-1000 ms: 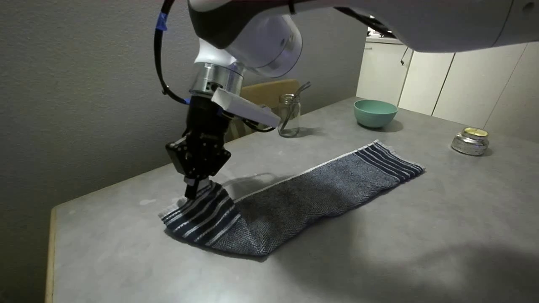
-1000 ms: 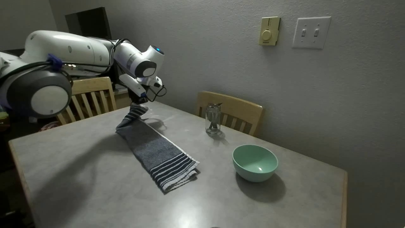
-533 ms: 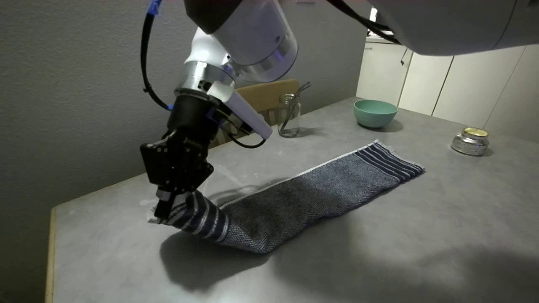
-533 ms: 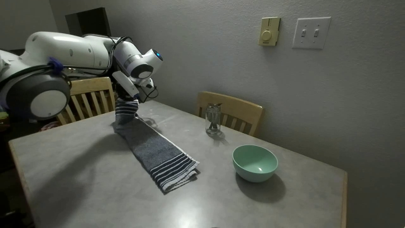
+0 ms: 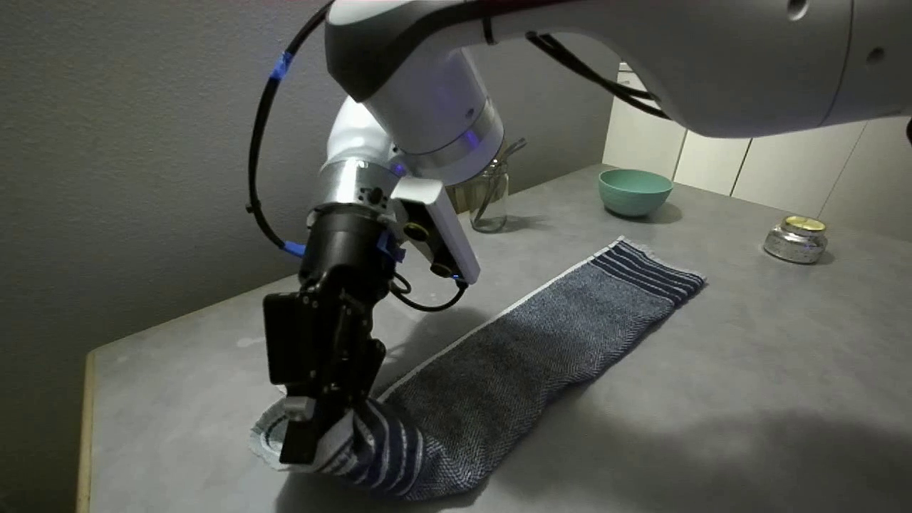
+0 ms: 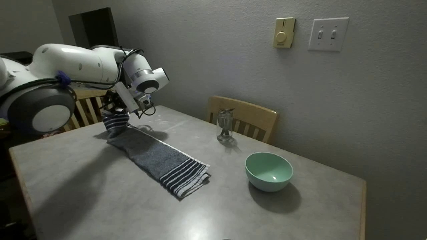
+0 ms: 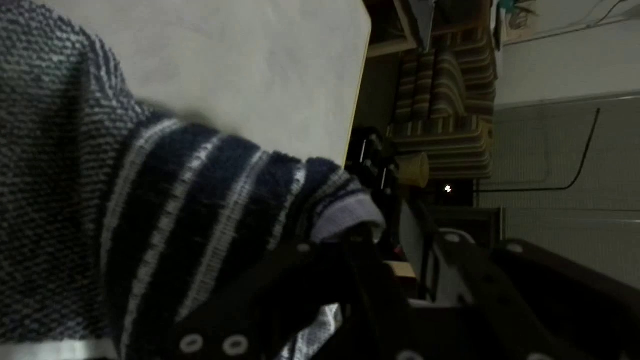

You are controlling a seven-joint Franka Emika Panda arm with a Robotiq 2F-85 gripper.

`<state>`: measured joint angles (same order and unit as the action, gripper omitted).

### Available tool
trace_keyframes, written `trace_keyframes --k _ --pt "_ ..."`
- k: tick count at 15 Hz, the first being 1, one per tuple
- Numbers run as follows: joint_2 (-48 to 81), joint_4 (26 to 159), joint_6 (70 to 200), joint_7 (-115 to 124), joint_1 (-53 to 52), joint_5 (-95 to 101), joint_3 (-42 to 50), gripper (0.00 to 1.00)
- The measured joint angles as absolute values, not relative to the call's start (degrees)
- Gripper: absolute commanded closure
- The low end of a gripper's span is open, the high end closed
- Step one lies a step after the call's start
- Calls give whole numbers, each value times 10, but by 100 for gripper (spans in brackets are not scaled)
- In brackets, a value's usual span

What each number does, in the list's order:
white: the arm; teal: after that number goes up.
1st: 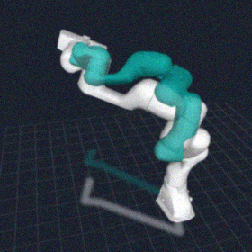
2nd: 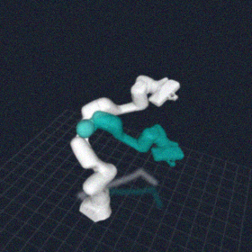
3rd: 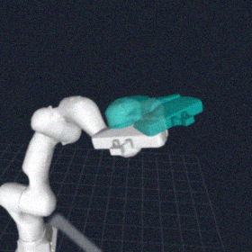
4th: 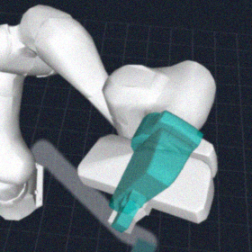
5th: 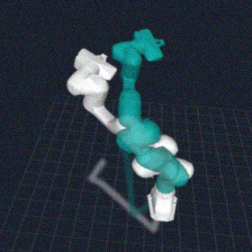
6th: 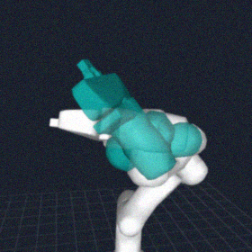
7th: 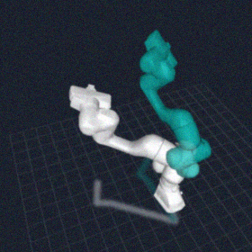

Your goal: Unfold the towel from right to left

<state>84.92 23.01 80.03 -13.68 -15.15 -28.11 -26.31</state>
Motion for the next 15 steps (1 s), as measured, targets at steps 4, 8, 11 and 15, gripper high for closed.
trace_keyframes --k 4,8,11,15 --pt "849 239 754 -139 -151 -296 -263 15" --pt "849 239 726 -144 -150 -317 -267 0" --pt "847 229 727 -164 -147 -343 -274 0" --pt "830 197 736 -176 -153 -338 -274 0"
